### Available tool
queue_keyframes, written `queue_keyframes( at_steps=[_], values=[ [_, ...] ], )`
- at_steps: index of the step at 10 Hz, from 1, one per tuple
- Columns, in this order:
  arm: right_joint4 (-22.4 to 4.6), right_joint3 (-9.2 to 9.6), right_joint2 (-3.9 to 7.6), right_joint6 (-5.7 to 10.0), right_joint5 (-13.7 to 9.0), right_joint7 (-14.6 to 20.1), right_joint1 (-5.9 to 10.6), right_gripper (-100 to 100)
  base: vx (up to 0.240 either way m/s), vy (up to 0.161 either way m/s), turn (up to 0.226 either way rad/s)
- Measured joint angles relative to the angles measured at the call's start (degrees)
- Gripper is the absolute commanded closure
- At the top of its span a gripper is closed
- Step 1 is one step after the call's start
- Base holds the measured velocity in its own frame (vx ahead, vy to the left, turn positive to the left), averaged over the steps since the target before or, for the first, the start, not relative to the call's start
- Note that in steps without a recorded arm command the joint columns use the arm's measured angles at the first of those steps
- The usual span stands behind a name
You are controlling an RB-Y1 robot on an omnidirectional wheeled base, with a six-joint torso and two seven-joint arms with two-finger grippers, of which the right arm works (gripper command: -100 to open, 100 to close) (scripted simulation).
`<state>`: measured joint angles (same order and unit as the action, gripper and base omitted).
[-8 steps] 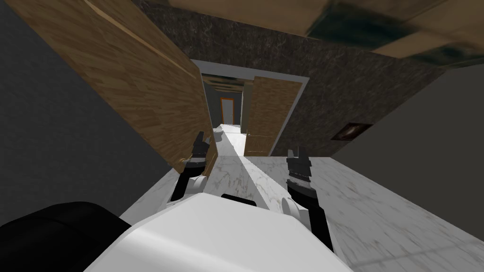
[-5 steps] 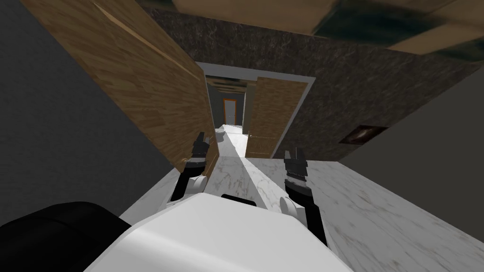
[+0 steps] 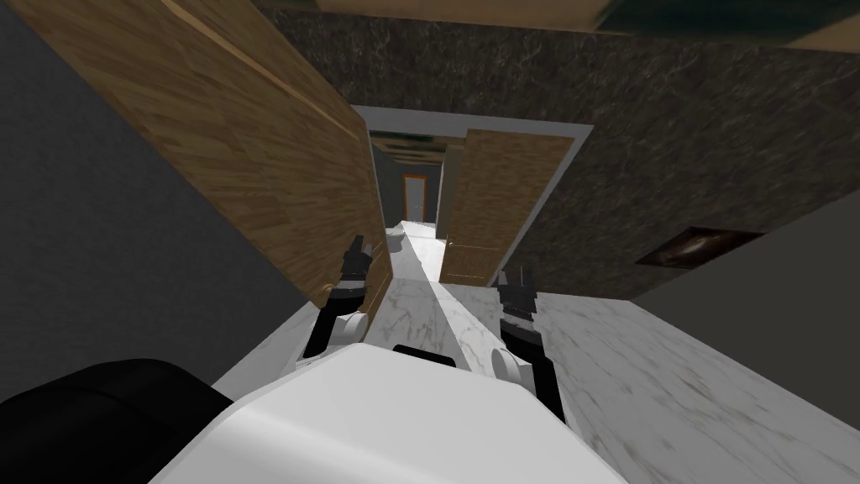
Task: Pull the door open
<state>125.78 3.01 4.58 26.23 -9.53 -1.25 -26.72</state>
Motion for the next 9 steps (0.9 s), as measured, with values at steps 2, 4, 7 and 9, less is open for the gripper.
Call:
queue_keyframes(
  at_steps=[2, 4, 7, 9],
  values=[
    [-1.9, 0.43, 0.36, 0.78, -1.7, 1.8, 0.47, -100, 0.075, -0.018, 0.102],
    [-4.2, 0.83, 0.7, 1.57, -3.5, 3.7, 1.26, -100, 0.08, -0.021, 0.134],
    [-7.9, 1.59, 1.29, 3.19, -6.4, 6.8, 2.13, -100, 0.094, -0.028, 0.13],
    [-10.3, 2.22, 1.61, 4.35, -8.5, 9.0, 2.64, -100, 0.102, -0.021, 0.128]
  ],
)
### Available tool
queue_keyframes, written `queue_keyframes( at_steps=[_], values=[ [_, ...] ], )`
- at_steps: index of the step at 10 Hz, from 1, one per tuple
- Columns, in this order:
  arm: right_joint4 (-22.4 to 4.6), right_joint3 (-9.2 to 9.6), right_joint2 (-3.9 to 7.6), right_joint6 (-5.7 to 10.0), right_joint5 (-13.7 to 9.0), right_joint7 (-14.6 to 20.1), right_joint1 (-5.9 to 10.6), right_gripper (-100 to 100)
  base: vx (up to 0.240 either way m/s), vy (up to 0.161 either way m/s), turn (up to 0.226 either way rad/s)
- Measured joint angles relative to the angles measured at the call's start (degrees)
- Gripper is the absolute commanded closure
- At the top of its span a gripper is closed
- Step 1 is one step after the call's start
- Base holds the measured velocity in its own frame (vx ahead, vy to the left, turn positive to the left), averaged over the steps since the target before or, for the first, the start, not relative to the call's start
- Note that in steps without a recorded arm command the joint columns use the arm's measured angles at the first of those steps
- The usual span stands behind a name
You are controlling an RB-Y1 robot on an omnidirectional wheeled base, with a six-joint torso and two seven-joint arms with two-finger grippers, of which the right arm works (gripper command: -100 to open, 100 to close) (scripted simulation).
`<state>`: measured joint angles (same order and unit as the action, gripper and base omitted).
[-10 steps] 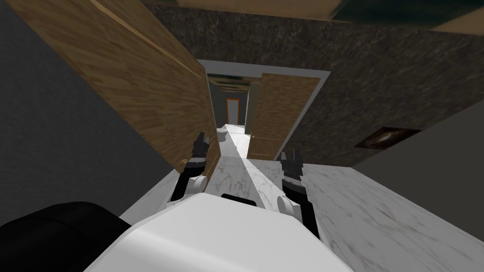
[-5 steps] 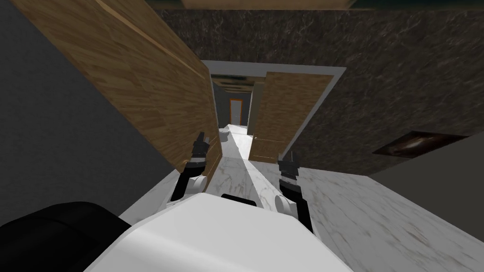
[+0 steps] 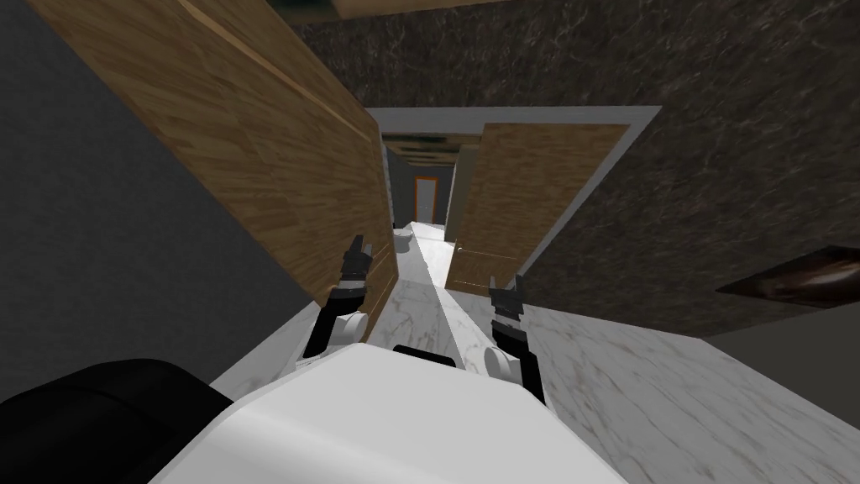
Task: Pull the door open
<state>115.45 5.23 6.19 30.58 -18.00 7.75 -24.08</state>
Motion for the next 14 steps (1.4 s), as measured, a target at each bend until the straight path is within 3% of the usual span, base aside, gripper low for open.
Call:
queue_keyframes(
  at_steps=[6, 9, 14],
  values=[
    [-8.6, 1.67, 1.15, 3.64, -6.6, 7.0, 2.43, -100, 0.09, -0.033, 0.143],
    [-13.2, 2.25, 2.36, 5.77, -10.3, 11.2, 3.39, -100, 0.09, -0.04, 0.149],
    [-20.3, 3.96, 3.1, 8.91, -16.1, 17.3, 5.07, -100, 0.089, -0.044, 0.155]
  ],
)
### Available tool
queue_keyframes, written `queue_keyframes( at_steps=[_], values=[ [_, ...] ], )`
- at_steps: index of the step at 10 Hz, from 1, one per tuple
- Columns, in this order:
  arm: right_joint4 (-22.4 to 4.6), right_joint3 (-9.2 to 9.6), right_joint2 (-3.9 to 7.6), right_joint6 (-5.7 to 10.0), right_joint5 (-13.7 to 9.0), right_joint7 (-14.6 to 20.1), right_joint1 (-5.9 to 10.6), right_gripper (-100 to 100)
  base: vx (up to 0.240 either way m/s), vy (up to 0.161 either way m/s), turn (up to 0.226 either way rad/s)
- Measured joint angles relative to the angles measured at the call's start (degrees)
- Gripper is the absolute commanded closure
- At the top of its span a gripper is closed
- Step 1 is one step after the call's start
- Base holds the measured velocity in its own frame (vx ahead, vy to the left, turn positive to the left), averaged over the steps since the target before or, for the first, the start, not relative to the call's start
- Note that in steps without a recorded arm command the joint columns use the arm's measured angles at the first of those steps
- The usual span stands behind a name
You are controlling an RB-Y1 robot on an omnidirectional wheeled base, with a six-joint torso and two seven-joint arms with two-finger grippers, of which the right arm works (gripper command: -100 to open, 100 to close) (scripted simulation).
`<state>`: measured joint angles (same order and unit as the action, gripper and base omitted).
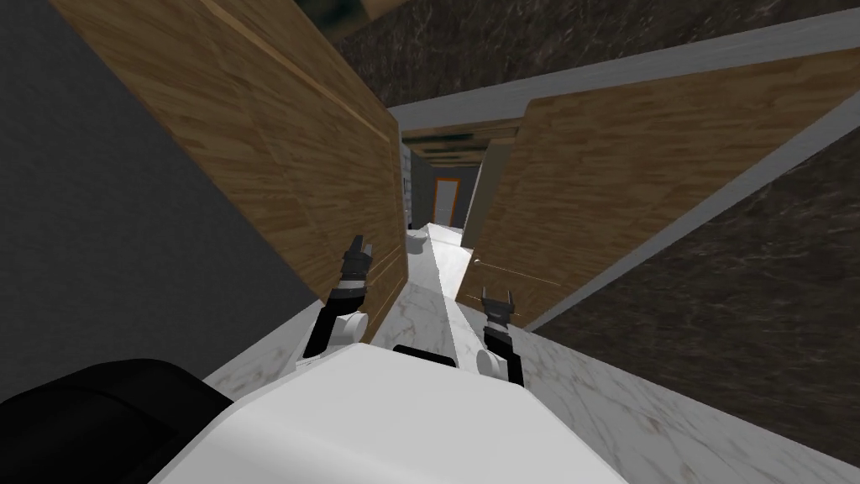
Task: Pull the door open
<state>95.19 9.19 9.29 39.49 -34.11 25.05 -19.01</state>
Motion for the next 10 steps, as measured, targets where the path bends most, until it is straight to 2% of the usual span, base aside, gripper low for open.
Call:
queue_keyframes(
  at_steps=[3, 5, 6, 8, 10],
  values=[
    [-4.7, 0.6, 0.93, 1.8, -3.7, 4.1, 1.48, -100, 0.089, -0.057, 0.142],
    [-8.0, 1.5, 0.9, 3.35, -5.9, 6.3, 2.31, -100, 0.086, -0.048, 0.163],
    [-9.5, 1.72, 1.3, 4.06, -7.1, 7.7, 2.7, -100, 0.069, -0.062, 0.148],
    [-12.3, 2.12, 2.01, 5.09, -9.5, 10.4, 3.36, -100, 0.072, -0.06, 0.131],
    [-14.7, 2.66, 2.23, 6.2, -11.7, 12.6, 3.96, -100, 0.088, -0.063, 0.15]
  ],
)
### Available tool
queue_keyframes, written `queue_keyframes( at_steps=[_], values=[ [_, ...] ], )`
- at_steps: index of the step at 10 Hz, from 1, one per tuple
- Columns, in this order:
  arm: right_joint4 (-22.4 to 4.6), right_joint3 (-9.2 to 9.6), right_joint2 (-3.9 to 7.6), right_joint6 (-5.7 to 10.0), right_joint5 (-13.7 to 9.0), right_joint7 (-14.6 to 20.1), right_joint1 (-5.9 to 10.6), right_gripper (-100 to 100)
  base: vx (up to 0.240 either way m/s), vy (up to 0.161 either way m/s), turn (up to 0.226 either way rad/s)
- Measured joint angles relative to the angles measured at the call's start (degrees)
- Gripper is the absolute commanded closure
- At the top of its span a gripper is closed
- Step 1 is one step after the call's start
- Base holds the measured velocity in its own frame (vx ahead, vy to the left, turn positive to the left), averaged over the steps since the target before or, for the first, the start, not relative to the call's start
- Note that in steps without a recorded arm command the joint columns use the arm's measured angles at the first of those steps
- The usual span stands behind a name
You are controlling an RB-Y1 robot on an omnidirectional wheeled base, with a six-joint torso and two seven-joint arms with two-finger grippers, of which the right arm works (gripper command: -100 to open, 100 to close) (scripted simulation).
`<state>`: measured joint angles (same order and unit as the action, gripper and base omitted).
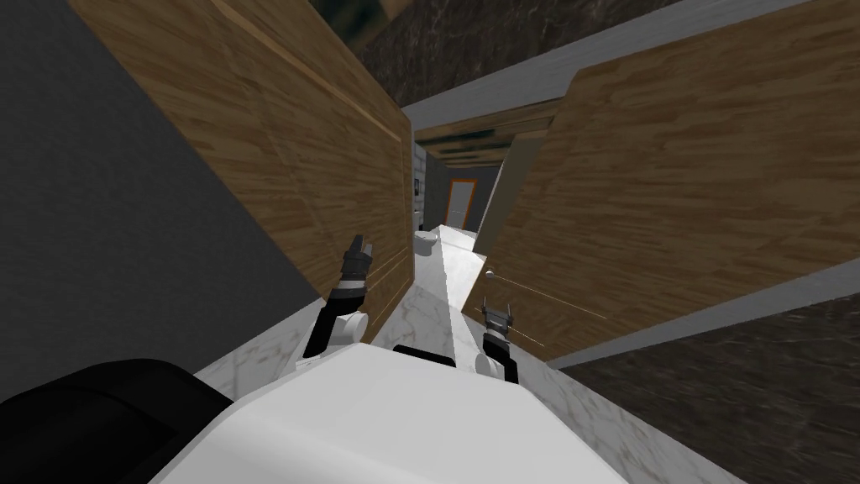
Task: Pull the door open
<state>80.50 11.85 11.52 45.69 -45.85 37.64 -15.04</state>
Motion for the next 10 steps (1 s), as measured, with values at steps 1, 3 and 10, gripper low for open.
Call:
queue_keyframes(
  at_steps=[1, 3, 10],
  values=[
    [-1.7, 0.32, 0.09, 0.62, -1.0, 1.1, 0.63, -100, 0.074, -0.056, 0.14],
    [-4.3, 0.97, 0.46, 1.99, -3.1, 3.5, 1.04, -100, 0.071, -0.052, 0.121],
    [-12.7, 2.54, 1.84, 5.54, -9.9, 10.9, 3.16, -100, 0.068, -0.064, 0.114]
  ],
)
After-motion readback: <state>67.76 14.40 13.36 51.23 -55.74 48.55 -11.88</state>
